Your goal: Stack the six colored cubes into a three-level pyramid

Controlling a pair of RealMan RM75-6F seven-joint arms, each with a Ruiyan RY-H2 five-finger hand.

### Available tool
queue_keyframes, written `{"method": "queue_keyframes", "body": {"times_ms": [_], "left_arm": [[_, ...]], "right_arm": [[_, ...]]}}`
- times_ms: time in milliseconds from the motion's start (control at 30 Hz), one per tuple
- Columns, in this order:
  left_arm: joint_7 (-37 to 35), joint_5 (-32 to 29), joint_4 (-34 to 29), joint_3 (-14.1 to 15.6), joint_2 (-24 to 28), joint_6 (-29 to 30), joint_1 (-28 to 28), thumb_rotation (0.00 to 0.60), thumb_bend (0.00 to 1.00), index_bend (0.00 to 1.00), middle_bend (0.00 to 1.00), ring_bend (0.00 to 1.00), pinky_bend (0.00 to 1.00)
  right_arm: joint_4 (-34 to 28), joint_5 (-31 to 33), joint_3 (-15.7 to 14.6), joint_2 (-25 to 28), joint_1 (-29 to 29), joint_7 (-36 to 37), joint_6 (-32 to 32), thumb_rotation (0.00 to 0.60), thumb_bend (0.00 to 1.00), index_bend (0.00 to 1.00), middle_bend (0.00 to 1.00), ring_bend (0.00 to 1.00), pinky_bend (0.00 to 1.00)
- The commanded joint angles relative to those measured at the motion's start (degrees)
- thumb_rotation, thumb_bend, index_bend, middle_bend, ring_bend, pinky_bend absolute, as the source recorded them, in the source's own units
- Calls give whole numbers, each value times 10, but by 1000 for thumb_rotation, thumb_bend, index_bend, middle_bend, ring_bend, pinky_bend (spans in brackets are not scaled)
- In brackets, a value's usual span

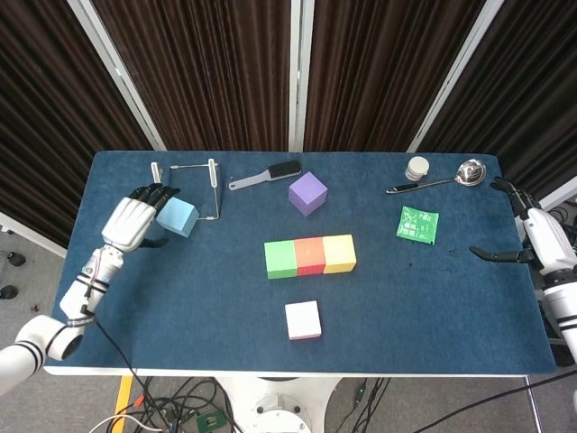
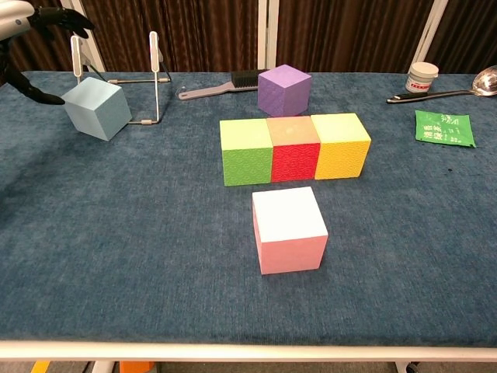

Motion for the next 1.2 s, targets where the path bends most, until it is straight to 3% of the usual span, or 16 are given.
{"method": "queue_keyframes", "body": {"times_ms": [33,400,800,1200], "left_arm": [[-19,31,62,25,-16,-12,-30,600,115,123,171,94,223],[-55,65,162,63,-65,-56,-78,600,113,110,165,52,193],[-106,61,250,84,-106,-103,-100,600,115,109,176,34,193],[-120,60,317,100,-141,-103,-97,600,176,145,382,35,192]], "right_arm": [[-2,2,0,-1,2,-4,-4,600,0,0,101,0,0],[5,8,1,-6,5,-7,-15,600,0,0,101,0,0],[29,8,-2,-20,7,7,-27,600,0,0,102,0,0],[52,6,-4,-35,10,20,-38,600,0,0,104,0,0]]}}
